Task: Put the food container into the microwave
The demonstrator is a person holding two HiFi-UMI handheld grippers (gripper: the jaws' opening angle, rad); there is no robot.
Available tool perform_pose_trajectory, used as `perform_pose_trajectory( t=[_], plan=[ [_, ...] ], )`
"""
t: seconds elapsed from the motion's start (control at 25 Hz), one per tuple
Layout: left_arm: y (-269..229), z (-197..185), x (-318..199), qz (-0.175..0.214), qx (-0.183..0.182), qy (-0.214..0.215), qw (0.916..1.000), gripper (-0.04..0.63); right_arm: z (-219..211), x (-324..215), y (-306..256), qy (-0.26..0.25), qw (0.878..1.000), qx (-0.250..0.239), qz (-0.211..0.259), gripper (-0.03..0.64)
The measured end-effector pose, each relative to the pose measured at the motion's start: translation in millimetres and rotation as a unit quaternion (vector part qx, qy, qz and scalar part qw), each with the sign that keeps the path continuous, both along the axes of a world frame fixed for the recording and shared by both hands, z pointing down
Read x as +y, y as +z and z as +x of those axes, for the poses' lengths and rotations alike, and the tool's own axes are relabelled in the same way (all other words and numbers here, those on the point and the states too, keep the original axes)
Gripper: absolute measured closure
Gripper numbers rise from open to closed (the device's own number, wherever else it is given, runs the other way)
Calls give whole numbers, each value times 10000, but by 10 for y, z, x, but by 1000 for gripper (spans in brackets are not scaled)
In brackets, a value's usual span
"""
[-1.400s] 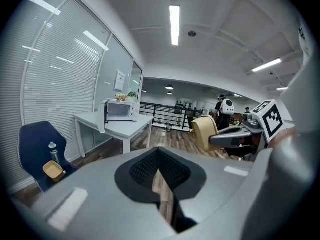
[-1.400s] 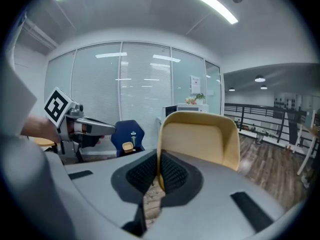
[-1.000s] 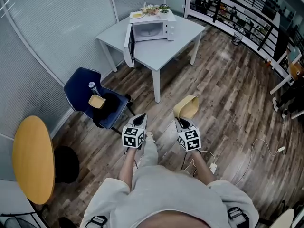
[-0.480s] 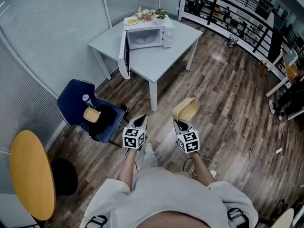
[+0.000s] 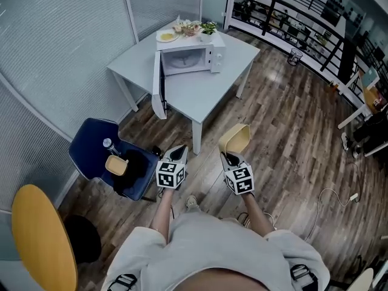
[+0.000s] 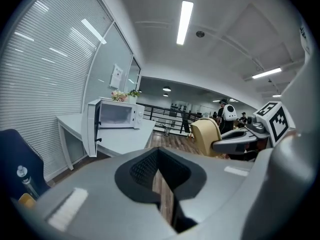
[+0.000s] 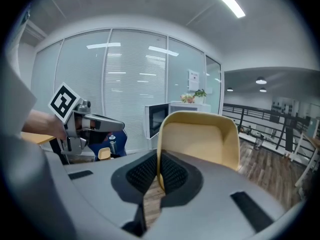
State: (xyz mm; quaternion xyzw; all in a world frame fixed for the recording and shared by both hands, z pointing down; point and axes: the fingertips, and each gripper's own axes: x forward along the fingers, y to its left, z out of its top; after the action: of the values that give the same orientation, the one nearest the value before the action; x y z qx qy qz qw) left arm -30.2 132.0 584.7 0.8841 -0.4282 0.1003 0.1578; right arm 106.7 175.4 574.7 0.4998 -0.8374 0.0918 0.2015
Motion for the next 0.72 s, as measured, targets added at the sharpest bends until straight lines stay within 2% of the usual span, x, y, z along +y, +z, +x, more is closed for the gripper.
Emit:
perform_pose_trajectory(
  t=[0.44, 0.72],
  plan=[
    [43, -99, -1002, -20, 100, 203, 9997, 584, -165, -976, 3, 128, 9999, 111, 4, 598],
    [90, -109, -1432, -12, 87, 356, 9993, 584, -201, -1388, 38, 244, 9996, 139, 23, 598]
  ],
)
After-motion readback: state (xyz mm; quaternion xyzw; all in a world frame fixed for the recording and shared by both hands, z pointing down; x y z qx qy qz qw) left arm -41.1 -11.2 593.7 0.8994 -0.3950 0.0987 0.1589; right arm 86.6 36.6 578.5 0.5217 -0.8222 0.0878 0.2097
